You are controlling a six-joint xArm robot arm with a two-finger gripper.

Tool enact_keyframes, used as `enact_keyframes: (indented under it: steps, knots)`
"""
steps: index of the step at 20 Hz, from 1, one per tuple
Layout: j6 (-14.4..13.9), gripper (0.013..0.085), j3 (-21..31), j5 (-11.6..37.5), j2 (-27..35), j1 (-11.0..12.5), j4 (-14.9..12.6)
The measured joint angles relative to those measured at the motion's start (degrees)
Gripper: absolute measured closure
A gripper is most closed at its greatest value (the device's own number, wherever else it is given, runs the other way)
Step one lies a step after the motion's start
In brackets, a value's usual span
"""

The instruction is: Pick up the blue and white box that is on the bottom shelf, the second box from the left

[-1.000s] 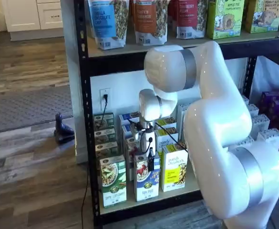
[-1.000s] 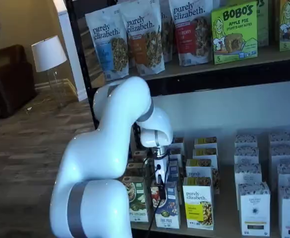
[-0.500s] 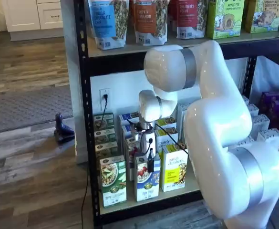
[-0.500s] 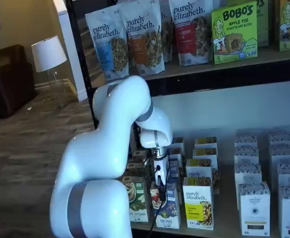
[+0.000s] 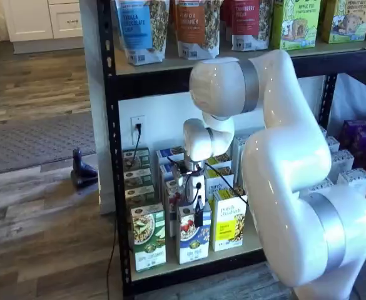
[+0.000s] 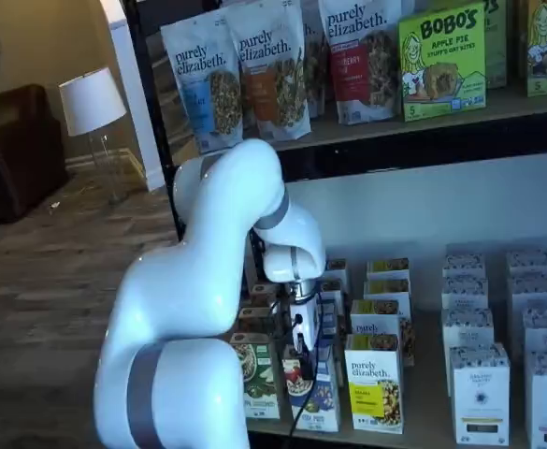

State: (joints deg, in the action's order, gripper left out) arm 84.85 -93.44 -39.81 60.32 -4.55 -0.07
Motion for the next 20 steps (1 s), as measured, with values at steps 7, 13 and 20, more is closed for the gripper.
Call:
enact_keyframes:
  steps: [7, 13, 20]
  knots:
    - [0.8, 0.0290, 0.0, 0.9, 0.5, -0.2, 1.2]
    - [0.3, 0.0330, 0.5, 2.7, 0.9, -0.2, 0.5]
    - [-0.1, 0.0450, 0.6, 2.5, 0.9, -0.1, -0.1]
